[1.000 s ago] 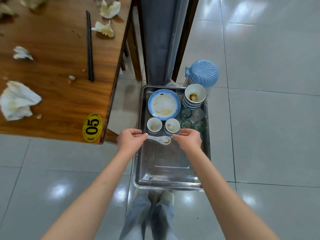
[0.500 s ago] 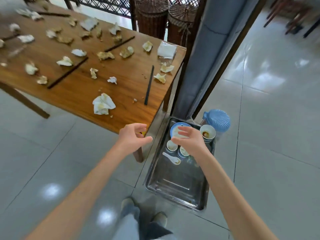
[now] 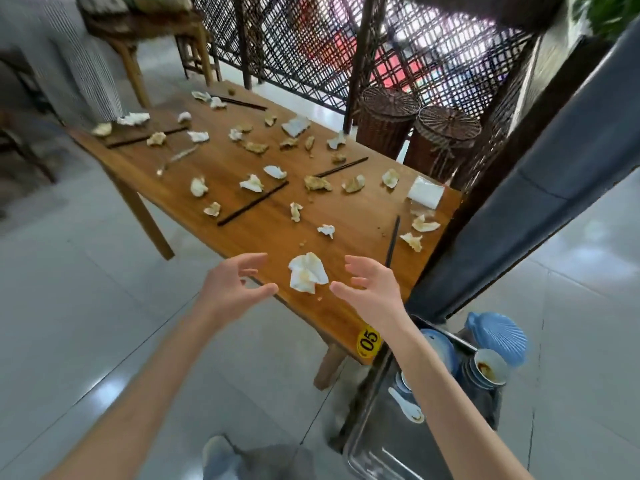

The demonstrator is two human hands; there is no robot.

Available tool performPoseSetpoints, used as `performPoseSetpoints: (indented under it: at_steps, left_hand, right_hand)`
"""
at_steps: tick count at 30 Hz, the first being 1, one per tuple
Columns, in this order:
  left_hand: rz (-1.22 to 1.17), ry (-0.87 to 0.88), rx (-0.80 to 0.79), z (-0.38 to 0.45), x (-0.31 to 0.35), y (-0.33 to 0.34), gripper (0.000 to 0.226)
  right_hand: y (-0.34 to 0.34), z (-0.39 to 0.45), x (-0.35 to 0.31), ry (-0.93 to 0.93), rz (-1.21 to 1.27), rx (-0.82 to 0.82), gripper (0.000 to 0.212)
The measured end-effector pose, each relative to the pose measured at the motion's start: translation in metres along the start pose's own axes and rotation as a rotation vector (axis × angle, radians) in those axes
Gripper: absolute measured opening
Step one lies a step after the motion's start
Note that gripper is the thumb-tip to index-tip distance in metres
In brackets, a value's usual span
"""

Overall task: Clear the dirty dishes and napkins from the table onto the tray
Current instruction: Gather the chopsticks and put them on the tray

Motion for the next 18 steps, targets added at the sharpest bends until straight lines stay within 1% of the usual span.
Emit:
performPoseSetpoints:
  at_steps: [4,9,14,18]
  left_hand:
    - [-0.017,0.031,-0.007,0.046,-0.024,-0.053,0.063]
    - [-0.011,0.062,-0.017,0.100,-0.049,-0.104,0.064]
    - [-0.006,0.044,-0.026,0.153,-0.073,-0.131,0.062]
    - [0.014,0.022,-0.042,0.205,-0.090,-0.137,0.058]
  right_hand:
    - [0.057,0.036,-0.030,0.008,0.002,0.013,0.057]
    - [0.117,0.080,-0.064,0.031,0.021,0.029,0.057]
    - [0.160,0.128,-0.082,0.072,0.038,0.024,0.054]
    - [0.183,0.171,-0.083,0.110,0.039,0.027,0.051]
Point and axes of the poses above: each hand's wrist, its own z-axis towards the middle knuckle, its own y-axis out of the palm, x = y × z, the point moved 8 cm from there along z, towards the middle knuckle, and after that the axes turned 5 degrees about -y, right-handed, at the moved point
